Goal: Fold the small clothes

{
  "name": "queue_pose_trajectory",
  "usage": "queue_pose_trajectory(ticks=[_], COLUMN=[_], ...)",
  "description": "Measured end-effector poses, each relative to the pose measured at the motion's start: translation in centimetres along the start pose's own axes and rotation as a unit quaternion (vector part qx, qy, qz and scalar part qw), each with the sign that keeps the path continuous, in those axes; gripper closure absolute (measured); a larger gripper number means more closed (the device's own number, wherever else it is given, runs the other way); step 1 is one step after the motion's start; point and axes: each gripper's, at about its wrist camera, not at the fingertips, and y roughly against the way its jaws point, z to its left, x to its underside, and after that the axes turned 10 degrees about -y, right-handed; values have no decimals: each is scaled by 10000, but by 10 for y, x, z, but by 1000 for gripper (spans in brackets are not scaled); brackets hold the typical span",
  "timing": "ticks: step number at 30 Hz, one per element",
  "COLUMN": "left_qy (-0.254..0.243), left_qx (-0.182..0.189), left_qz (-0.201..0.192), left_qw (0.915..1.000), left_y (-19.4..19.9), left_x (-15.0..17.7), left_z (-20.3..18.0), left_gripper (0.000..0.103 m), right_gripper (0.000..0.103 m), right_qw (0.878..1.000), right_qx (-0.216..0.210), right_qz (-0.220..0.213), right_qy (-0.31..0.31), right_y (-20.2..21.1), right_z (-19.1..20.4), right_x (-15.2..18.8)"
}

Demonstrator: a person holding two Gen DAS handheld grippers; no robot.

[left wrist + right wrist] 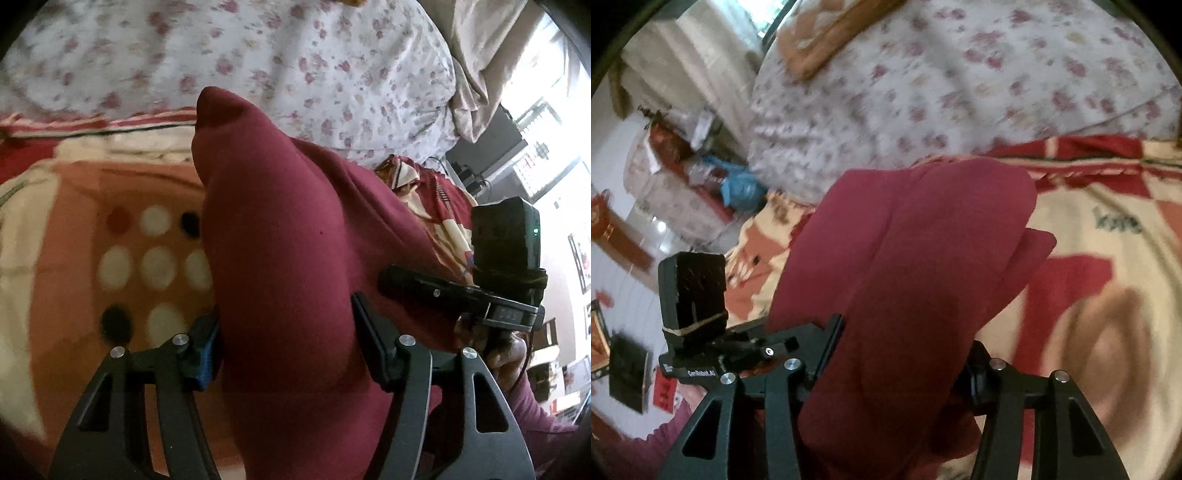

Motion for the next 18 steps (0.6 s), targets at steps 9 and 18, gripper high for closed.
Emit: queue_pose_trajectory(ticks=[9,18], left_qy=[527,123], left_qx=[-399,-1624], left_qz=[175,-281], left_qw=[9977,9862], left_y=[14,39], left_x=[67,76], left_z=[26,2], left_gripper=[32,22], right_gripper=[38,36], right_qw=[9959,9865], right_qx=[698,1289], right_qz=[578,-379], right_qy=[2,932], right_y=[-45,23], right_z=[6,56], right_x=[48,73])
